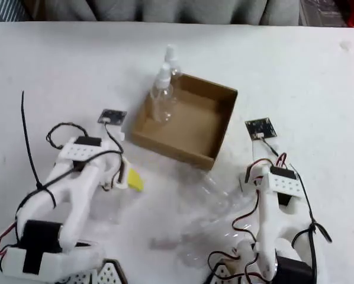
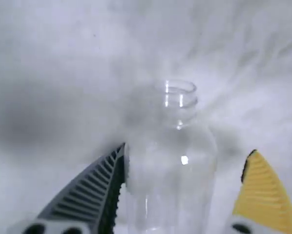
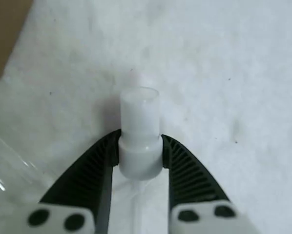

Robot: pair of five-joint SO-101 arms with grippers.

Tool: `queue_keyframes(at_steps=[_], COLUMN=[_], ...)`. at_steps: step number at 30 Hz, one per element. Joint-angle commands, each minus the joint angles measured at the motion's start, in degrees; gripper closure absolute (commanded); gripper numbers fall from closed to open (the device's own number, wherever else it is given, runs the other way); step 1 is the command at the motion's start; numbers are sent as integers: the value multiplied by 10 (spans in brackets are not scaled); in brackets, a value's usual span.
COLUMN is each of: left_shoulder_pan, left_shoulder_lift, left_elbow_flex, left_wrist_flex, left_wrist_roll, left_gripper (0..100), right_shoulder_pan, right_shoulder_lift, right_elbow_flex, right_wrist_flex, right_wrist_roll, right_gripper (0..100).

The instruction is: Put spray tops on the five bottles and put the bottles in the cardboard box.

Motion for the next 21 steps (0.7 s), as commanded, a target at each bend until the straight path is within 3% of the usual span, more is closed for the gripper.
queue_keyframes(at_steps=[1, 5, 10, 13, 16, 21], left_shoulder_pan=[-3, -3, 1, -2, 1, -2], left_shoulder_lift=[1, 5, 6, 6, 1, -40], left_elbow_flex=[-26, -25, -20, -16, -18, -33], left_wrist_flex=[3, 2, -26, -33, -34, -33], left_wrist_roll=[1, 2, 1, 1, 1, 4], left_gripper=[661, 704, 994, 937, 985, 980], right_shoulder_pan=[-5, -5, -5, -5, -5, -5], right_shoulder_lift=[1, 1, 1, 1, 1, 1], right_elbow_flex=[-23, -23, -23, -23, -23, -23], right_wrist_flex=[1, 1, 1, 1, 1, 0], right_wrist_roll=[6, 6, 6, 6, 6, 6], right_gripper=[982, 982, 982, 982, 982, 982])
